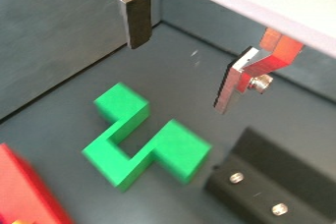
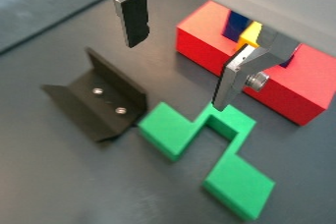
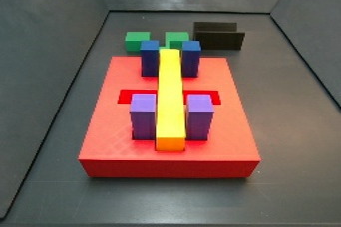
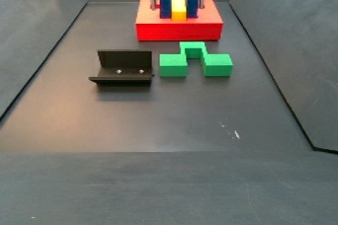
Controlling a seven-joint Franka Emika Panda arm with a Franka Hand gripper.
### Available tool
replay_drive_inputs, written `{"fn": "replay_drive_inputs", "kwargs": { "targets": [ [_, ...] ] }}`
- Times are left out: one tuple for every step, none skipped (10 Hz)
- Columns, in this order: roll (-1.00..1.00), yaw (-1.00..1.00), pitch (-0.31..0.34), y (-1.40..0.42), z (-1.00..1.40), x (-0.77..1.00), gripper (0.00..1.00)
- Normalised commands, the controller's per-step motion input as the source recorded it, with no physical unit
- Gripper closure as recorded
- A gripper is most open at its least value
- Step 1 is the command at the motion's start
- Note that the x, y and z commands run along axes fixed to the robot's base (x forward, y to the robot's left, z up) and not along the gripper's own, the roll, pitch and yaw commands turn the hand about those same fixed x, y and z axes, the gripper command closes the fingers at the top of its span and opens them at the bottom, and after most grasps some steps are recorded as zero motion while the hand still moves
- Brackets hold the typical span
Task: Pick up the green object. Move up. Place the green object on the fixture. Regrasp the green object. Move to above the board. Insert the green object.
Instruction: Pick up the green object.
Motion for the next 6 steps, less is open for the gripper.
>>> {"fn": "replay_drive_inputs", "kwargs": {
  "targets": [
    [0.20, 0.19, -0.050, -0.53, -0.43, -0.15, 0.00],
    [0.21, 0.19, -0.039, -0.50, -0.43, -0.08, 0.00],
    [0.19, 0.18, -0.030, -0.45, -0.42, -0.04, 0.00],
    [0.18, 0.17, -0.034, -0.43, -0.40, -0.03, 0.00],
    [0.16, 0.16, -0.034, -0.37, -0.38, 0.00, 0.00],
    [0.15, 0.14, -0.033, -0.31, -0.37, 0.05, 0.00]
  ]
}}
